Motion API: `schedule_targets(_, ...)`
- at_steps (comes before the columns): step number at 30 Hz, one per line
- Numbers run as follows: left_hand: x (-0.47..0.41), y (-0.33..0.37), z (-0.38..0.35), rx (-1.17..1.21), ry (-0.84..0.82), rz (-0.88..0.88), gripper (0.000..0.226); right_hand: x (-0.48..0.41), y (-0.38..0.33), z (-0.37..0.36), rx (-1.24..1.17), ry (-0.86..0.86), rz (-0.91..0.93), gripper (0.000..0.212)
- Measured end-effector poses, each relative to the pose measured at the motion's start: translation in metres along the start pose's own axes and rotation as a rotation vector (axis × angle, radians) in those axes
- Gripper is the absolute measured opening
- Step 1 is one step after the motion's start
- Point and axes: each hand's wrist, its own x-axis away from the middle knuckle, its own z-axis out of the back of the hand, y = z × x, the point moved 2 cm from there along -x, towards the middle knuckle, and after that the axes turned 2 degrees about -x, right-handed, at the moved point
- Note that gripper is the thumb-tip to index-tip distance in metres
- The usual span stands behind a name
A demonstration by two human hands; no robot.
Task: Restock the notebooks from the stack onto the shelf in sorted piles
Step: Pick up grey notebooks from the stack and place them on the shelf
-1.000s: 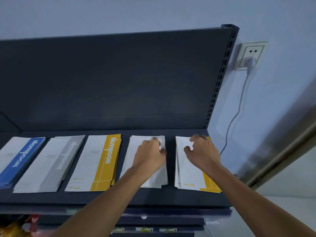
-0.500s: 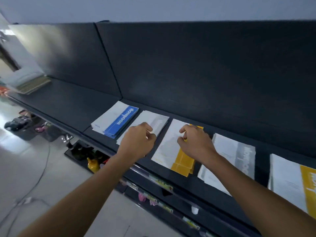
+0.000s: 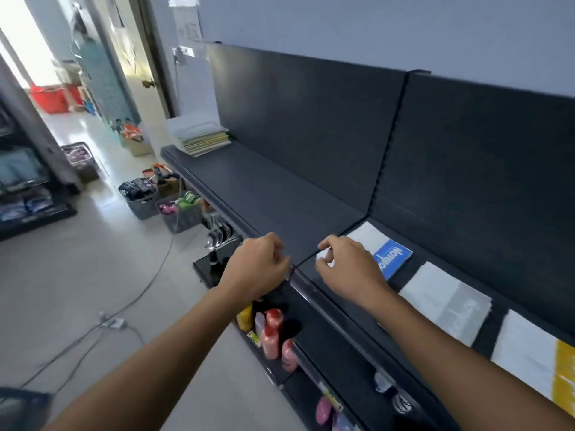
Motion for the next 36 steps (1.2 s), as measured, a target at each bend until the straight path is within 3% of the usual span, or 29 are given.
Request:
schedule_targets(8, -0.052, -0.108, 0.042, -0.004, 0.066, 0.055, 0.018, -0.087, -0.091, -0.051, 0.008, -0.057, 0.102, 0.026)
schedule_targets(24, -0.22, -0.288, 0.111, -0.065, 0.103, 0.128, 0.026, -0.329, -0.224, -0.161, -0.044, -0.097, 0.242, 0.024)
schedule_targets(36, -0.339, -0.449, 0.152, -0.038, 0.091, 0.174, 0.03, -0.483, -0.323, -0.244, 0.011, -0.128, 0.243, 0.023)
